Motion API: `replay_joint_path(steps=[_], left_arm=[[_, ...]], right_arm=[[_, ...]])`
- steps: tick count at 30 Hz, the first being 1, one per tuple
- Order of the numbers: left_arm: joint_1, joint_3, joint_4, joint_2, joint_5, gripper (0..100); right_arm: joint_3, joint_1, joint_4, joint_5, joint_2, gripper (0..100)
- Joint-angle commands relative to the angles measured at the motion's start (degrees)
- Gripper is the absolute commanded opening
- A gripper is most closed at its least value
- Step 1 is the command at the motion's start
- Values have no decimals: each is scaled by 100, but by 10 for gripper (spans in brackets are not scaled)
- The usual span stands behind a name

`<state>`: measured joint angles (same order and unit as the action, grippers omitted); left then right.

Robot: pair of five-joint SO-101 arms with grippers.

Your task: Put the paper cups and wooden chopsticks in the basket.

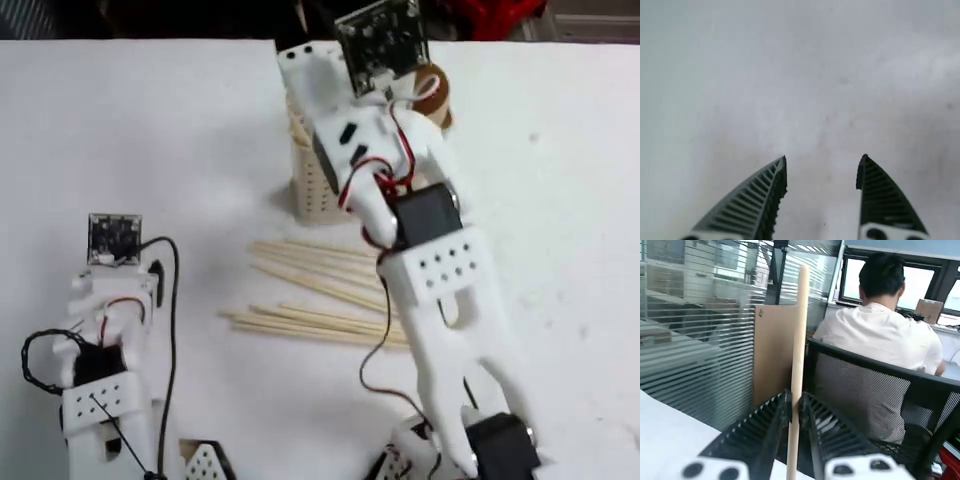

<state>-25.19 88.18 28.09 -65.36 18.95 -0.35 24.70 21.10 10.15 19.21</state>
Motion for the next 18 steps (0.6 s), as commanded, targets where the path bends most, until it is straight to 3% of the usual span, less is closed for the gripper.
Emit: replay_joint_path(steps=[1,12,18], left_arm=[[66,9,-141,-75,35,234],[207,44,-141,-75,273,234],[207,44,-141,-75,273,234]], right_arm=[[-18,-312,-277,-62,-180,17],[853,-382,-242,-53,84,27],[1626,-505,-268,-62,602,211]])
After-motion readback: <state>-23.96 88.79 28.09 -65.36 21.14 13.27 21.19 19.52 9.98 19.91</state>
